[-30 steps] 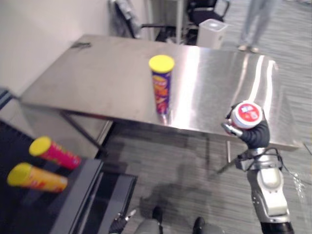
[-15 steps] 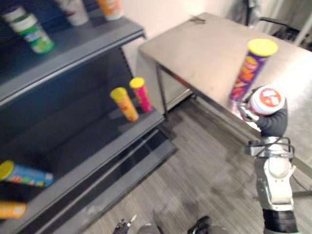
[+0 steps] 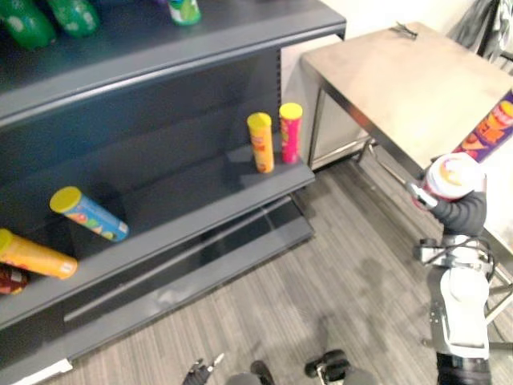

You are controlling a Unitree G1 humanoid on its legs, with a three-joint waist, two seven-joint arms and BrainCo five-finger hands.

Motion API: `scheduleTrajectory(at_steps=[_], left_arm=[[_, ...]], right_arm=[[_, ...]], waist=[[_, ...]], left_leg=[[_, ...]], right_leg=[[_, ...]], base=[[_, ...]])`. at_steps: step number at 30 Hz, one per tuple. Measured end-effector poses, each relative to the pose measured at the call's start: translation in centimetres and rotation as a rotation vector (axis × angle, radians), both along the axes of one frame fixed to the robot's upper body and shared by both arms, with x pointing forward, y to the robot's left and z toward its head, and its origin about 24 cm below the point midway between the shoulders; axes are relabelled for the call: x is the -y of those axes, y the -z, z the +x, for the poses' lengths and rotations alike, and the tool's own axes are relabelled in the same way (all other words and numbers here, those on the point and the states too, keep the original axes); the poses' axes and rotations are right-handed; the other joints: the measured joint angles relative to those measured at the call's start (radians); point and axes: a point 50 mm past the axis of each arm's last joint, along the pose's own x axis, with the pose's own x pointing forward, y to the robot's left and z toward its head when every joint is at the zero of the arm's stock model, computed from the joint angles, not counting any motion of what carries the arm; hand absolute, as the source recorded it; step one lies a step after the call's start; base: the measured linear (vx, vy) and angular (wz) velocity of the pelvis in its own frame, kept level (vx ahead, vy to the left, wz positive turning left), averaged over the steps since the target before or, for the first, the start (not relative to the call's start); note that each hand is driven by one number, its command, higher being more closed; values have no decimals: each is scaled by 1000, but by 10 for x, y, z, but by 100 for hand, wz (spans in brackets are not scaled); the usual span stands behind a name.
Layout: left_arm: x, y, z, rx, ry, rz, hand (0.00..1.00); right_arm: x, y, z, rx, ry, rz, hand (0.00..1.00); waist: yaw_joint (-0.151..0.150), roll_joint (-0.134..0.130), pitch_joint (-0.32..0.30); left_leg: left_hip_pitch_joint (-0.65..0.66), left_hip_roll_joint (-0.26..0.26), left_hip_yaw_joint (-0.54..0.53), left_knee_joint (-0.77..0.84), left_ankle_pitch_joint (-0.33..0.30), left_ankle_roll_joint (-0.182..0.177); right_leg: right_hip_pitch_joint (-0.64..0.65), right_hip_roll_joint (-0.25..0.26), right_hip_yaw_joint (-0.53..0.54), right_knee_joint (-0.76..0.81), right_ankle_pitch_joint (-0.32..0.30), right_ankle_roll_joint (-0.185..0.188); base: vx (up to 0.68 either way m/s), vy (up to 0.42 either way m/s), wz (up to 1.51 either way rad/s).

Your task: Put the gum and the chips on the shelf.

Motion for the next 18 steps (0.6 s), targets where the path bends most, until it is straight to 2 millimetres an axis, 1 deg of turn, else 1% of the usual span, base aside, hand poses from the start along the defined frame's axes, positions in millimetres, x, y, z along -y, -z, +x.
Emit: scheduleTrajectory(at_steps=[2, 4, 7, 8, 11, 12, 13, 14, 15, 16, 17, 18], left_arm=[[-2, 0, -1, -1, -6, 3, 0], [-2, 0, 0, 0, -5, 2, 0], [-2, -1, 3, 11, -1, 4, 0], [-2, -2, 4, 17, 1, 5, 0], [-3, -5, 9, 46, 4, 12, 0], [-3, -6, 12, 60, -1, 5, 0], [-2, -6, 14, 67, 2, 2, 0], [-1, -7, 15, 70, 8, 3, 0], [-1, -8, 17, 75, 28, 8, 0], [2, -8, 19, 77, 59, 7, 0], [1, -8, 21, 79, 68, 11, 0], [-2, -9, 20, 78, 65, 16, 0]], right_arm=[[0, 2, 1, -8, 2, -2, 100], [0, 2, 1, -10, 2, -3, 100], [1, 6, 2, -31, 2, -1, 100], [0, 8, 3, -38, -2, 0, 100], [-6, 16, 7, -74, -33, 1, 100], [-11, 18, 9, -91, -59, -3, 100], [-19, 20, 10, -101, -96, -10, 100], [-23, 21, 11, -108, -117, -14, 100], [-31, 24, 12, -124, -152, -23, 100], [-38, 29, 12, -149, -188, -28, 100], [-41, 32, 11, -165, -205, -31, 100], [-47, 38, 9, -194, -240, -39, 100]], waist=[[5, -12, 3], [7, -12, 3], [22, -12, 3], [30, -10, 4], [37, -9, 10], [39, -4, 20], [37, 9, 36], [35, 13, 43], [34, 18, 57], [29, 31, 74], [28, 35, 77], [12, 30, 83]], left_leg=[[-4, 0, -16, 0, -3, 4], [-16, 1, -28, 3, -5, 6], [-37, 1, -61, 13, -5, 8], [-44, 2, -77, 22, -5, 9], [-50, 3, -119, 47, -5, 9], [-51, 4, -142, 54, -7, 13], [-47, 2, -169, 62, -12, 21], [-45, -1, -185, 67, -16, 27], [-34, -16, -228, 74, -28, 44], [-32, -21, -270, 81, -31, 51], [-35, -22, -299, 83, -32, 55], [-36, -41, -348, 79, -28, 63]], right_leg=[[4, 4, -2, -5, 3, 1], [10, 6, -11, -11, 6, 3], [15, 14, -22, -22, 15, 5], [23, 11, -31, -24, 16, 6], [50, -4, -43, -3, 20, 10], [56, -28, -21, 45, 31, 7], [49, -66, 62, 130, 52, -1], [30, -87, 133, 181, 68, -17], [-39, -113, 353, 293, 110, -84], [-132, -46, 650, 327, 58, -48], [-148, 22, 790, 294, 11, 10], [-147, 110, 979, 226, -28, 56]], base=[[-28, 44, 12], [-34, 41, 17], [15, 58, 25], [59, 70, 34], [58, 71, 44], [37, 104, 67], [20, 159, 71], [0, 144, 79], [2, 140, 80], [-1, 57, 89], [-3, 1, 123], [21, -34, 145]])
